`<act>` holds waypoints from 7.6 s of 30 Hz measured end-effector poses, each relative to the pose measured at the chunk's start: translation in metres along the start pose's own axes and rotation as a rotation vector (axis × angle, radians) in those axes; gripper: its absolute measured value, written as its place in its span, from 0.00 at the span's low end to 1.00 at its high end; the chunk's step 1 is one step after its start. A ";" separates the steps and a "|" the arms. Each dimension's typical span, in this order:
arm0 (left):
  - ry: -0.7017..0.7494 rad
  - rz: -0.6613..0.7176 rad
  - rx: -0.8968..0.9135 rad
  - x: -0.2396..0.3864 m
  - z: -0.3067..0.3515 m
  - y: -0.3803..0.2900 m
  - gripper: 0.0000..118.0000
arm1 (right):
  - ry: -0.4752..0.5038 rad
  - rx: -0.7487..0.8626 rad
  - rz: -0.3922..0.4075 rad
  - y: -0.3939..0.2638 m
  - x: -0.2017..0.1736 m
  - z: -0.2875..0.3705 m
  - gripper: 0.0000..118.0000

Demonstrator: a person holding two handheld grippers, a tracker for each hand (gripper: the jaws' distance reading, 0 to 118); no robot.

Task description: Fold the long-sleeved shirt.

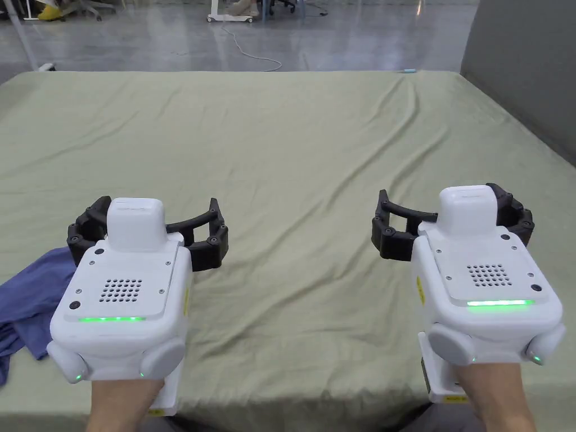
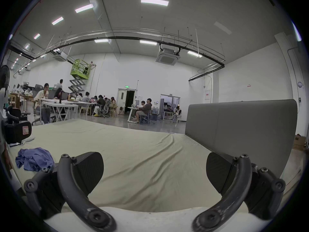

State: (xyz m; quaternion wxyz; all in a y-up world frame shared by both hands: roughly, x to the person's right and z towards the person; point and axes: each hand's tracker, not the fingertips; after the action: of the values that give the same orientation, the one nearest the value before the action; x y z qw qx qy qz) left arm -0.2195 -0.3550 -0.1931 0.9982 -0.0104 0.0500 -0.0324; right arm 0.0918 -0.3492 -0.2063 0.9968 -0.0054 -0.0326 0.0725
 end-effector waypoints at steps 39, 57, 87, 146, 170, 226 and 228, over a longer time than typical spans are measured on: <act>-0.030 0.011 -0.018 0.001 -0.001 -0.002 1.00 | -0.005 0.003 -0.042 0.002 0.006 0.001 1.00; -0.022 0.006 -0.028 -0.001 -0.002 0.001 1.00 | 0.001 -0.004 -0.040 0.001 0.004 -0.002 1.00; 0.028 0.006 -0.043 -0.001 0.003 -0.007 1.00 | -0.024 -0.013 -0.060 -0.003 0.007 0.001 1.00; 0.103 0.285 -0.876 -0.188 -0.199 -0.080 0.14 | 0.449 -0.157 0.017 -0.022 -0.176 -0.051 0.00; -0.581 0.154 -0.643 0.202 -0.194 -0.053 1.00 | -0.008 -0.271 -0.097 -0.023 0.035 -0.032 0.00; -0.171 0.139 -0.805 -0.004 -0.131 -0.099 0.12 | 0.166 -0.800 -0.099 -0.106 0.020 -0.173 0.09; -0.195 0.181 -0.727 -0.013 -0.132 -0.071 0.12 | 0.155 -0.696 -0.153 -0.071 0.030 -0.171 0.09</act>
State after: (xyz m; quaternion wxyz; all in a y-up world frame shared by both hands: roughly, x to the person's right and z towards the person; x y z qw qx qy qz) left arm -0.2500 -0.4269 -0.3216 0.9283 -0.3621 -0.0360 0.0766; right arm 0.1434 -0.4161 -0.3734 0.9372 -0.3476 0.0200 -0.0184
